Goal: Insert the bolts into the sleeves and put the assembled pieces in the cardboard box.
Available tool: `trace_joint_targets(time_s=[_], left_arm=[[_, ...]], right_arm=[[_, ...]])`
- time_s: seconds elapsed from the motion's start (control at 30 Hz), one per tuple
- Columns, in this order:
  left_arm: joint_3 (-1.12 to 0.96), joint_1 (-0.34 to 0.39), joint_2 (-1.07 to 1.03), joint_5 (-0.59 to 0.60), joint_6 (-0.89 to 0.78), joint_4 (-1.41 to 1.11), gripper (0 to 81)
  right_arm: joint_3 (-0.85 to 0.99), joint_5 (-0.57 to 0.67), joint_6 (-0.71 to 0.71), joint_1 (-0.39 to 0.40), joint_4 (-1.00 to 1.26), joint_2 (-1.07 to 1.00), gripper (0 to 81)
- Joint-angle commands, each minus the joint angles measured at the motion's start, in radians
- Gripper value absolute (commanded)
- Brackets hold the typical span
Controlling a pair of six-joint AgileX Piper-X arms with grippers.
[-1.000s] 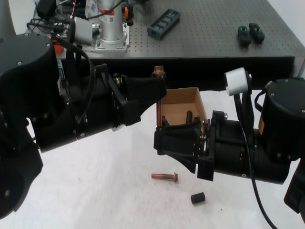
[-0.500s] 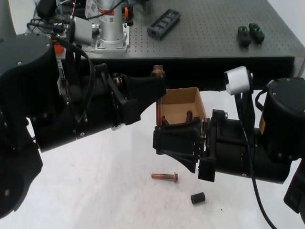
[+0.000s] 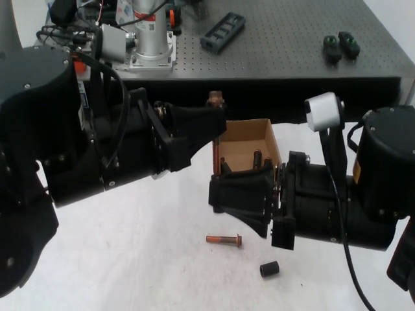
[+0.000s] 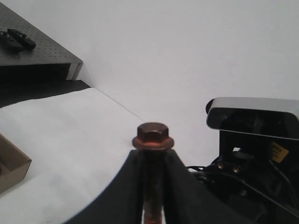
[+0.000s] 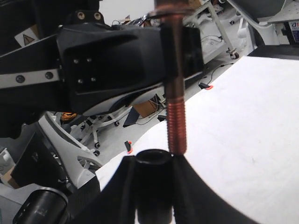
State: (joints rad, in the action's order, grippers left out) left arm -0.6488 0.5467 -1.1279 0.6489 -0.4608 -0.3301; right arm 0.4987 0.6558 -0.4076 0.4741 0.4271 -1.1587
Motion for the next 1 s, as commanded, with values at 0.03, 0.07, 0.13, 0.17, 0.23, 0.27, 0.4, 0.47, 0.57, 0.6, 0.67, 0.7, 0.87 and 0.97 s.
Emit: trace_joint_targets(time_s=[0.03,0.07,0.13,0.17,0.23,0.27,0.4,0.47,0.57,0.6,0.67,0.7,0.87,0.97], left_arm=[[-0.004,0.004,0.007,0.014,0.001,-0.009,0.7],[-0.004,0.004,0.007,0.014,0.001,-0.009,0.7],[-0.004,0.004,0.007,0.014,0.001,-0.009,0.7],[-0.004,0.004,0.007,0.014,0.001,-0.009,0.7],[-0.004,0.004,0.007,0.014,0.011,-0.009,0.7],[-0.004,0.004,0.007,0.014,0.013,-0.009,0.7],[-0.004,0.004,0.007,0.014,0.013,-0.009,0.7],[-0.004,0.004,0.007,0.014,0.013,-0.009,0.7],[-0.004,0.004,0.007,0.014,0.006,-0.009,0.7],[-0.004,0.004,0.007,0.018,-0.001,-0.009,0.7],[-0.004,0.004,0.007,0.027,-0.006,-0.009,0.7],[-0.004,0.004,0.007,0.037,-0.008,-0.009,0.7],[-0.004,0.004,0.007,0.072,-0.01,-0.009,0.7],[-0.004,0.004,0.007,0.072,-0.01,-0.009,0.7]], right_arm=[[0.007,0.04,-0.004,-0.004,-0.045,0.005,0.8],[0.007,0.04,-0.004,-0.004,-0.063,0.005,0.8],[0.007,0.04,-0.004,-0.004,-0.078,0.005,0.8],[0.007,0.04,-0.004,-0.004,-0.078,0.005,0.8],[0.007,0.036,-0.004,-0.004,-0.068,0.005,0.8],[0.007,0.034,-0.004,-0.004,-0.062,0.005,0.8],[0.007,0.026,0.001,-0.004,-0.035,0.005,0.8],[0.007,0.01,0.003,-0.004,-0.01,0.005,0.8],[0.007,-0.041,0.003,-0.004,0.024,0.005,0.8],[0.007,-0.057,0.003,-0.004,0.037,0.005,0.8],[0.007,-0.082,0.003,-0.004,0.059,0.005,0.8],[0.007,-0.089,0.003,-0.004,0.068,0.005,0.8],[0.007,-0.119,0.003,-0.004,0.075,0.005,0.8],[0.007,-0.119,0.003,-0.004,0.077,0.005,0.8]])
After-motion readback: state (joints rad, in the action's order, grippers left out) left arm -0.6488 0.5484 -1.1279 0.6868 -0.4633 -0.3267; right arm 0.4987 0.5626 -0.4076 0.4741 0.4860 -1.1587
